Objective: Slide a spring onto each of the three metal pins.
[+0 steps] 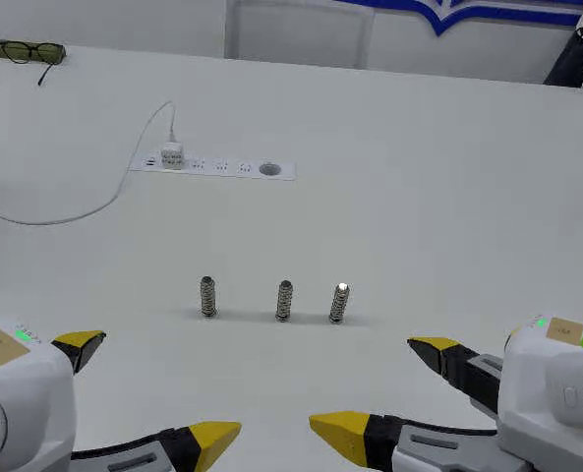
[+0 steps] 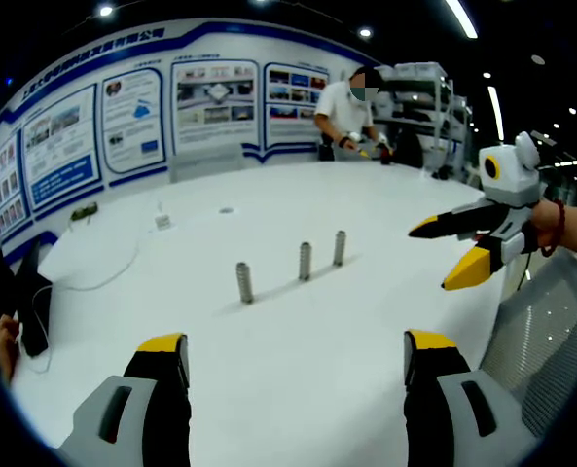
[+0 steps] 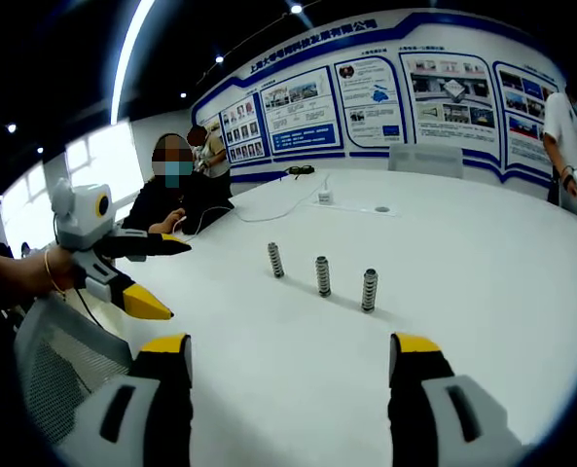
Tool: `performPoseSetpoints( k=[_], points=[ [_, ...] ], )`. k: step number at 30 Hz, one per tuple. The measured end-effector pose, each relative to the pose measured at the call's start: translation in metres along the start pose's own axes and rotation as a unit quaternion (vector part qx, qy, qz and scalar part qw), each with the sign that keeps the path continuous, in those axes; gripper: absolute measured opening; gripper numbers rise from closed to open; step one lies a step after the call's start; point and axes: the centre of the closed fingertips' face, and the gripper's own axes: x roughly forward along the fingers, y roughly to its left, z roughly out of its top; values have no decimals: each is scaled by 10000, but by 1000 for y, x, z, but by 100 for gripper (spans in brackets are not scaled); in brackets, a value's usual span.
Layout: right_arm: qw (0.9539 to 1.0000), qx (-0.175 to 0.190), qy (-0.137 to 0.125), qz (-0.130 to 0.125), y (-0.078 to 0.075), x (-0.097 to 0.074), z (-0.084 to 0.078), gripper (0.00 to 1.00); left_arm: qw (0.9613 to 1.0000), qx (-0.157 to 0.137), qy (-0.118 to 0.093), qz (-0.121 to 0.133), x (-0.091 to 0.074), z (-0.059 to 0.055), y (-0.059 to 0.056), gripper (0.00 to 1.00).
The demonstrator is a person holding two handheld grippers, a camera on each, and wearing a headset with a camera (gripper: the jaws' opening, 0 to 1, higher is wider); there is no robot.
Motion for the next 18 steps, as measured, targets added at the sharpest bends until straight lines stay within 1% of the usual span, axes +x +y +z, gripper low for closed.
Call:
performPoseSetpoints(
  k=[5,12,18],
  points=[
    [10000,0,11,15,1,-1,-1,86,10000,3,-7,-53,0,0,-3,94],
    [10000,12,-2,21,1,-2,-1,86,10000,-22,-13,-41,0,-1,-1,94],
    [9999,-46,81,46,3,-2,-4,87,10000,-40,29,-48,0,-3,-1,95]
  ],
)
